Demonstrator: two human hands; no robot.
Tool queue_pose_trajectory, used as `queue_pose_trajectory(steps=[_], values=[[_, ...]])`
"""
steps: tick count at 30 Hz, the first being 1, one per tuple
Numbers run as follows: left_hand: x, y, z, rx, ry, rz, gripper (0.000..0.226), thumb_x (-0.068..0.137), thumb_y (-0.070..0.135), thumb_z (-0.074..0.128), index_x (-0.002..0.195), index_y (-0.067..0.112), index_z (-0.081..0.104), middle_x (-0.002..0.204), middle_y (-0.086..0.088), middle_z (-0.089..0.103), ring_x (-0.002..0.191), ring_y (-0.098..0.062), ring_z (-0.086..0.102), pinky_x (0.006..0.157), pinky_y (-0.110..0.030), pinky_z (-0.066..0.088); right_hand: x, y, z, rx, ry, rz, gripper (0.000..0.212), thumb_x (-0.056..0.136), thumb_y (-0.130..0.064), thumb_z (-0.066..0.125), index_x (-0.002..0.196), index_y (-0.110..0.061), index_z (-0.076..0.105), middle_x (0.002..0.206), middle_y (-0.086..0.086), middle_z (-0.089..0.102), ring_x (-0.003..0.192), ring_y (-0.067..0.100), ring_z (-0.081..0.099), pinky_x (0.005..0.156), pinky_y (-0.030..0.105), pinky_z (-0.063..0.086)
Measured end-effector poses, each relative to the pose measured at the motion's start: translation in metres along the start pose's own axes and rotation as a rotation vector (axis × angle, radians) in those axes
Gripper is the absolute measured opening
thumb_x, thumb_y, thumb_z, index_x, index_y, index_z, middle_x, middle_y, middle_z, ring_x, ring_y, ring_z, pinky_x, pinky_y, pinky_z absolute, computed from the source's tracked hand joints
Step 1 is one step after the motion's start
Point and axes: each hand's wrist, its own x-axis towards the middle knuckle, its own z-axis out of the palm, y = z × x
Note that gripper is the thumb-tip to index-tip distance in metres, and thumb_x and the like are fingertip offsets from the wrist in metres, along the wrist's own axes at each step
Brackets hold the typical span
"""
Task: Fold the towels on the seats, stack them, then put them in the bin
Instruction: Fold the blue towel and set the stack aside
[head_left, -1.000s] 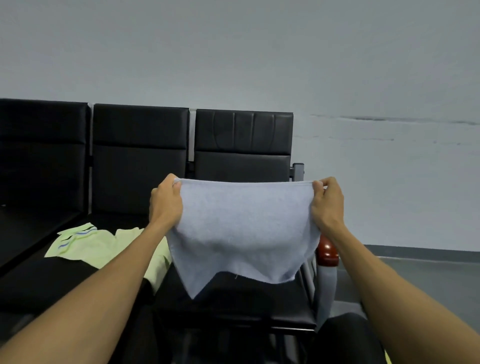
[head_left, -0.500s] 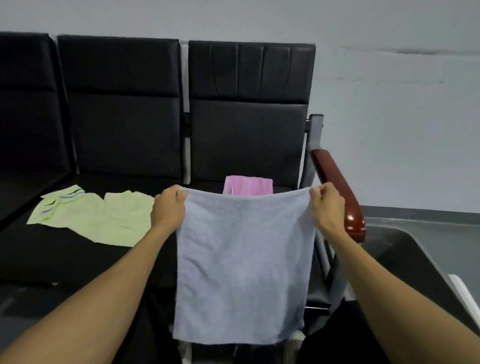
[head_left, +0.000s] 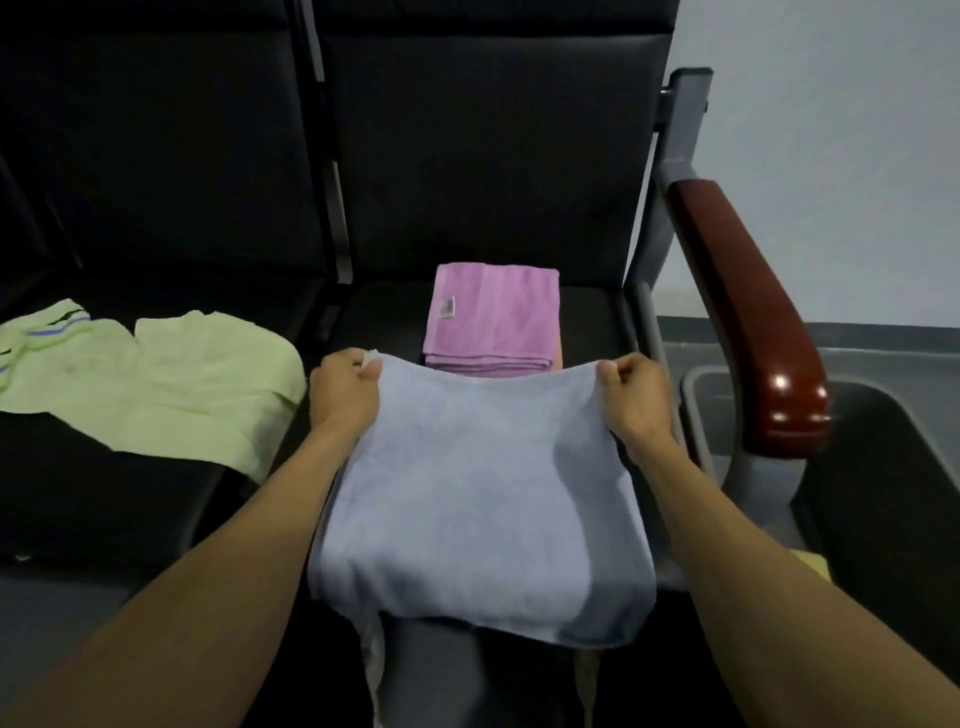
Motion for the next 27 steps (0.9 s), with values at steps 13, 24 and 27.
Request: queue_pose_trajectory(steps=[13, 24, 27], values=[[-0.01, 0.025, 0.038, -0.084, -0.224, -0.003, 0.014, 0.096, 0.021, 0.065, 0.09, 0.01, 0.065, 0.079, -0.007, 0.067, 0.066, -0.017, 0.061, 0.059, -0.03, 0.051, -0.006, -0.015, 0.055, 0.265, -0.251, 0.148, 0.024, 0.099, -0.018, 0.061, 0.079, -0.006, 0.057, 0.073, 0.01, 0.06, 0.063, 0.021, 0.062, 0.053, 0.034, 0.057], [-0.02, 0.024, 0.051, -0.197, -0.4, -0.058, 0.009, 0.092, 0.015, 0.071, 0.093, 0.008, 0.065, 0.085, -0.017, 0.071, 0.071, -0.022, 0.07, 0.059, -0.038, 0.062, -0.026, -0.03, 0.074, 0.289, -0.48, 0.123, 0.017, 0.095, -0.016, 0.068, 0.08, -0.008, 0.066, 0.076, 0.009, 0.072, 0.069, 0.022, 0.072, 0.064, 0.036, 0.062], [-0.023, 0.025, 0.052, -0.227, -0.433, -0.056, 0.008, 0.092, 0.013, 0.072, 0.089, 0.009, 0.065, 0.082, -0.015, 0.07, 0.063, -0.016, 0.066, 0.055, -0.028, 0.055, -0.028, -0.031, 0.073, 0.293, -0.499, 0.104, 0.016, 0.093, -0.014, 0.069, 0.078, -0.009, 0.069, 0.076, 0.007, 0.073, 0.07, 0.02, 0.073, 0.067, 0.036, 0.063]])
